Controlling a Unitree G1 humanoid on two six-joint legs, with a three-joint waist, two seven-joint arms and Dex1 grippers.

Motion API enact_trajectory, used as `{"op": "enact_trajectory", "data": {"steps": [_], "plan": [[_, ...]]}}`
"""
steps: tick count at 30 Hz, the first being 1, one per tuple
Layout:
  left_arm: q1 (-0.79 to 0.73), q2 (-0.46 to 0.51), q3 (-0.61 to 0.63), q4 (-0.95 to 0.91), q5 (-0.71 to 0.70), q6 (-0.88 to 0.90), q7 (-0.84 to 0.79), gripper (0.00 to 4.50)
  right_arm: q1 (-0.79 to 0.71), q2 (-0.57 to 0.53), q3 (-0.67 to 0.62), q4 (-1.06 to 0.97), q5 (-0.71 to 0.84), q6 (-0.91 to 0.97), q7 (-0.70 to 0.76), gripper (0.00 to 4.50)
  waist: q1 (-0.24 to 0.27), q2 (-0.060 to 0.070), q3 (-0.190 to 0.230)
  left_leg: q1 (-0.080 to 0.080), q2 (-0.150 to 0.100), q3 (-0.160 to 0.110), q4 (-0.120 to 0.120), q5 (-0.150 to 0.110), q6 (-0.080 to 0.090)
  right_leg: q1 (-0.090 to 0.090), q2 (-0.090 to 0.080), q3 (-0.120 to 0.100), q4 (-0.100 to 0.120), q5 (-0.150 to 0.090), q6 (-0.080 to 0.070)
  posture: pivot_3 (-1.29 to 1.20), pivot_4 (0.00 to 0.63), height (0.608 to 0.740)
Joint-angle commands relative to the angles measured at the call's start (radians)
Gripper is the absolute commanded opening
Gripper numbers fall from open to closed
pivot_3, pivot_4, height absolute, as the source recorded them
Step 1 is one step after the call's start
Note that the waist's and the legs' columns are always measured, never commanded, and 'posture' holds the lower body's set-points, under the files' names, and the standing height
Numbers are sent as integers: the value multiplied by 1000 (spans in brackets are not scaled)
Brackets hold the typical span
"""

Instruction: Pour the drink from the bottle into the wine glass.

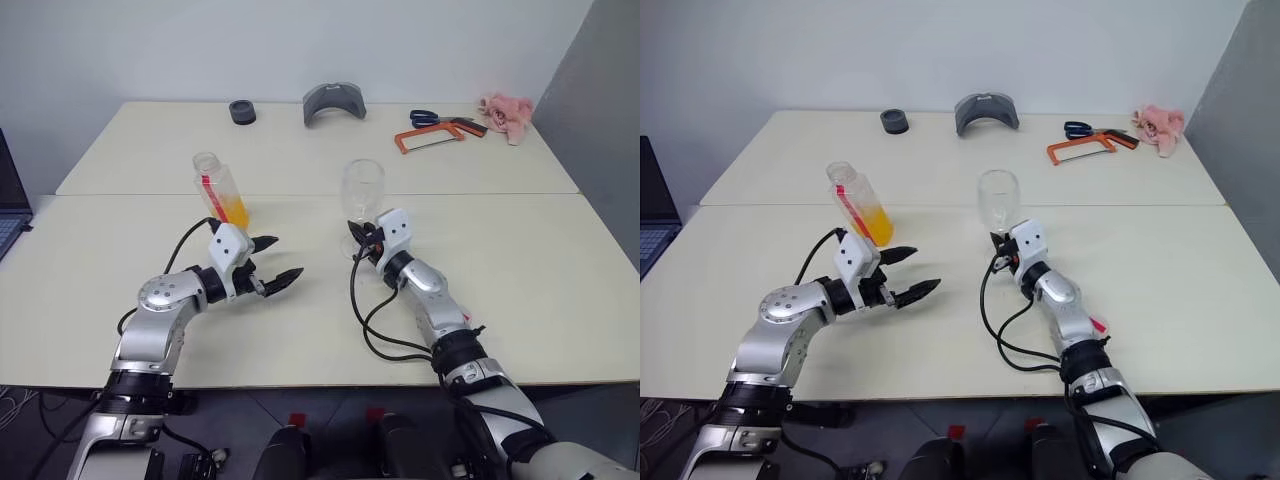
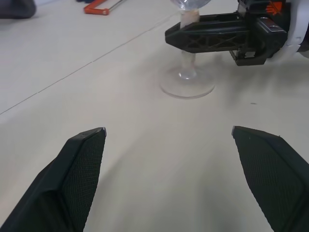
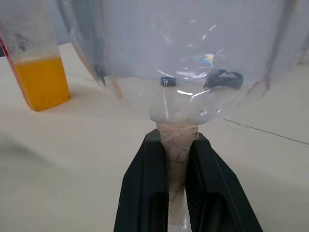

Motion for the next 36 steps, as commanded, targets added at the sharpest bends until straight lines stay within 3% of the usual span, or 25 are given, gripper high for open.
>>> {"op": "enact_trajectory", "data": {"steps": [1, 9, 24, 25, 29, 32, 36], "plan": [[27, 23, 53, -112, -36, 33, 30, 4500, -102, 32, 6, 96, -14, -81, 19, 164, 0, 0, 0, 0, 0, -1, 0, 0, 0, 0, 0, 0, 0, 0, 0, 0, 150, 740], [57, 78, 109, -216, -87, 119, 40, 4500, -203, 54, -18, 315, -20, -156, 36, 164, 1, 0, 0, 0, 1, -1, 0, 0, 0, 0, -1, 0, 0, 0, 0, 0, 150, 740], [0, 207, 164, -296, -175, 236, 20, 4500, -221, 58, -39, 390, -26, -226, 46, 164, 0, 0, 0, 0, 0, -1, 0, 0, 0, 0, 0, 0, 0, 0, 0, 0, 150, 740], [-5, 210, 163, -295, -176, 235, 19, 4500, -223, 60, -41, 392, -26, -225, 44, 885, 0, 0, 0, 0, 0, -1, 0, 0, 0, 0, 0, 0, 0, 0, 0, 0, 150, 740], [-24, 215, 154, -294, -176, 234, 14, 4500, -227, 65, -47, 396, -27, -225, 48, 2129, 0, 0, 0, 0, 0, 0, 0, 0, 0, 0, 0, 0, 0, 0, 0, 0, 150, 740], [-37, 215, 149, -290, -174, 230, 11, 4500, -228, 66, -51, 397, -28, -226, 49, 3307, 0, 0, 0, 0, 0, 0, -1, 0, 0, 0, 0, 0, 0, 0, 0, 0, 150, 740], [-48, 213, 148, -286, -175, 228, 8, 4500, -224, 66, -54, 392, -28, -226, 56, 4473, 0, 0, 0, 0, 0, 0, -1, 0, 0, 0, 0, 0, 0, 0, 0, 0, 150, 740]]}}
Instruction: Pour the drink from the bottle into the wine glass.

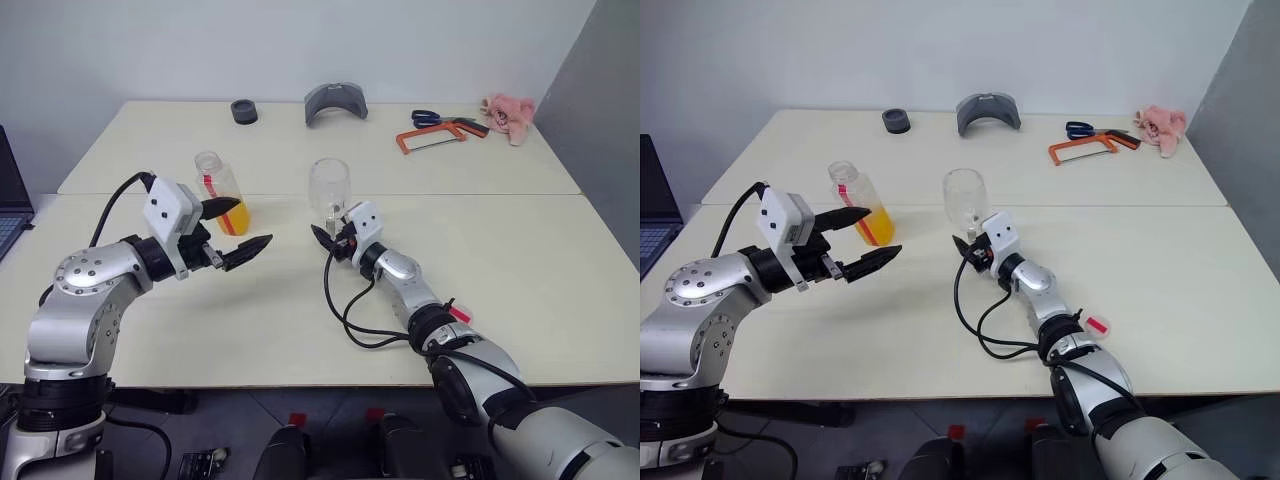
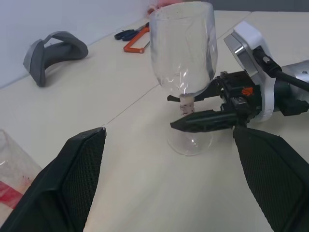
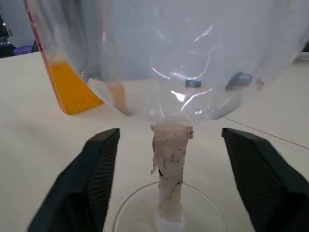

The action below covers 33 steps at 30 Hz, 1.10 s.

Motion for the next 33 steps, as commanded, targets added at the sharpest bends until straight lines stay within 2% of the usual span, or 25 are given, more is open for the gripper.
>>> {"op": "enact_trajectory", "data": {"steps": [1, 11, 18, 27, 31, 33], "plan": [[-28, 14, 13, -16, -14, -8, -9, 4500, -26, 7, -11, -14, 1, -18, 11, 4473, 0, 0, 0, 0, 0, 0, 0, 0, 0, 0, 0, 0, 0, 0, 0, 0, 150, 740], [-41, 5, 11, -10, -17, -10, -19, 4500, 3, -16, -14, -49, 6, -4, 59, 4473, 0, 0, 0, 0, 0, 0, 0, 0, 0, 0, 0, 0, 0, 0, 0, 0, 150, 740], [-35, -7, 7, 0, -17, -24, -21, 4500, 95, -65, 12, -159, -4, 21, 122, 4473, 0, 0, 0, 0, 0, 0, 0, 0, 0, 0, 0, 0, 0, 0, 0, 0, 150, 740], [-17, -43, 0, 30, -15, -40, -20, 4500, 305, -182, 88, -509, -36, 189, 182, 4473, 6, 0, 0, -1, 0, 0, 0, 0, 0, 0, 0, 0, 0, 0, 0, 0, 150, 740], [8, -53, 7, 62, 0, -47, -2, 4500, 425, -262, 124, -745, -40, 290, 225, 4473, 10, 0, 0, -1, 1, 0, 0, 0, 0, 0, 0, 0, -1, 0, 0, 0, 150, 740], [58, -63, 18, 74, 16, -55, 25, 4500, 515, -321, 120, -967, 1, 394, 262, 4473, 10, 0, 0, -1, 1, 0, 0, 0, 0, 0, 0, 0, -1, 0, 0, 0, 150, 740]]}}
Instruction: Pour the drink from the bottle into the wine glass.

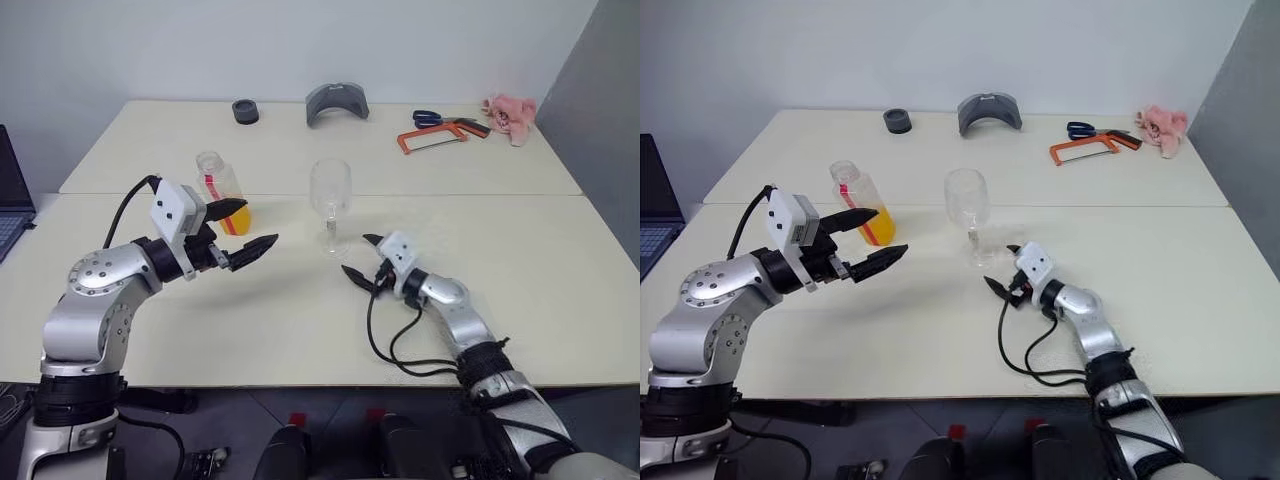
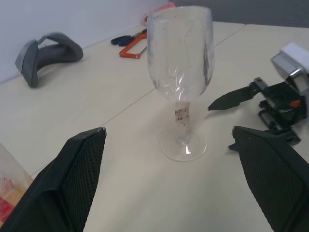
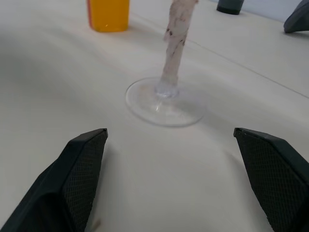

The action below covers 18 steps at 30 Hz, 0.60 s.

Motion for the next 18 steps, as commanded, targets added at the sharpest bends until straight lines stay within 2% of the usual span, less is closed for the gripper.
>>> {"op": "enact_trajectory", "data": {"steps": [1, 8, 13, 18], "plan": [[72, -16, 29, 13, 40, -41, 55, 4500, 121, -81, -2, -376, 75, 166, 67, 4473, 1, 0, 0, -1, 1, 0, 0, 0, 0, 0, 0, 0, -1, 0, 0, 0, 150, 740], [114, -67, 45, 138, 148, -153, 206, 4500, 264, -168, -31, -834, 244, 473, 65, 4473, 6, 0, 0, -1, 1, -2, 0, 0, 0, 1, 0, -2, -2, 0, 0, 0, 150, 740], [26, -103, 47, 234, 162, -187, 270, 4500, 265, -195, -21, -979, 317, 604, 43, 4473, 19, -1, 0, -1, 1, -2, 1, 0, 0, 2, -1, -2, -3, 0, 0, 0, 150, 740], [-66, -115, 40, 322, 175, -204, 290, 4500, 244, -199, 2, -1024, 325, 647, 20, 4473, 25, -2, 0, -1, -1, -2, 1, 0, 0, 2, -1, -2, -3, 0, 0, 0, 150, 740]]}}
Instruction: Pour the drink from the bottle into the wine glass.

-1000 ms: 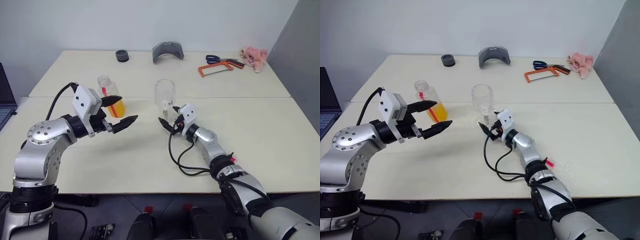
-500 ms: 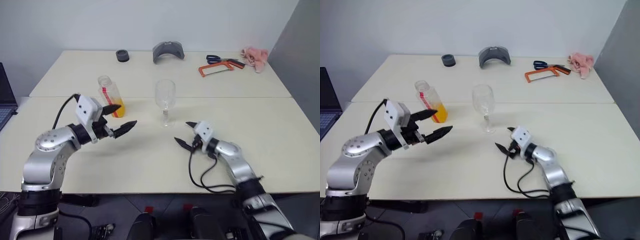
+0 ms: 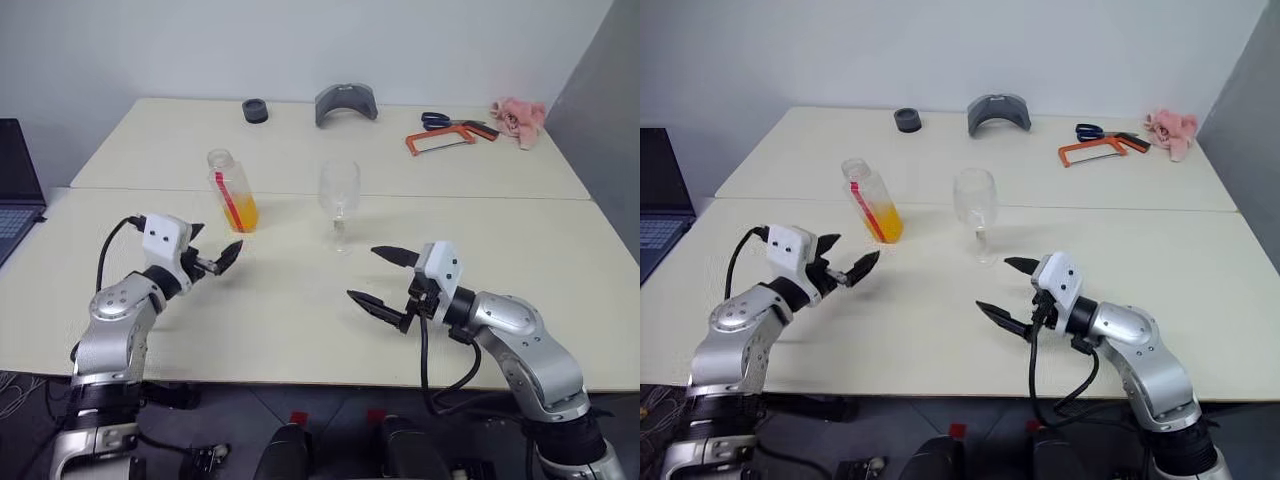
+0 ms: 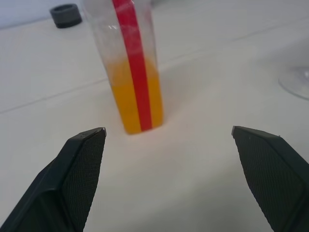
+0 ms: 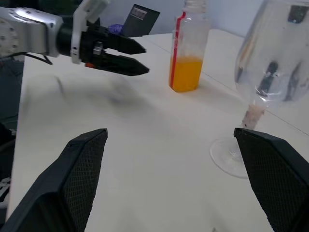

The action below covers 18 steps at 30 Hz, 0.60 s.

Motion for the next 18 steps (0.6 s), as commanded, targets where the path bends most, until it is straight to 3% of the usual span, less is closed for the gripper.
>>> {"op": "enact_trajectory", "data": {"steps": [1, 18], "plan": [[-63, 0, 11, 44, 11, -29, 16, 4500, -26, -6, 9, -65, 21, 23, -20, 4473, 0, 0, 0, 0, 0, 0, 0, 0, 0, 0, 0, 0, 0, 0, 0, 0, 150, 740], [-311, -8, -35, 374, 91, -131, 17, 4500, -73, -22, 12, -113, 66, 74, -34, 4473, -1, 0, 0, -1, -1, 0, 0, 0, 0, 0, 1, -1, -1, 0, 0, 0, 150, 740]]}}
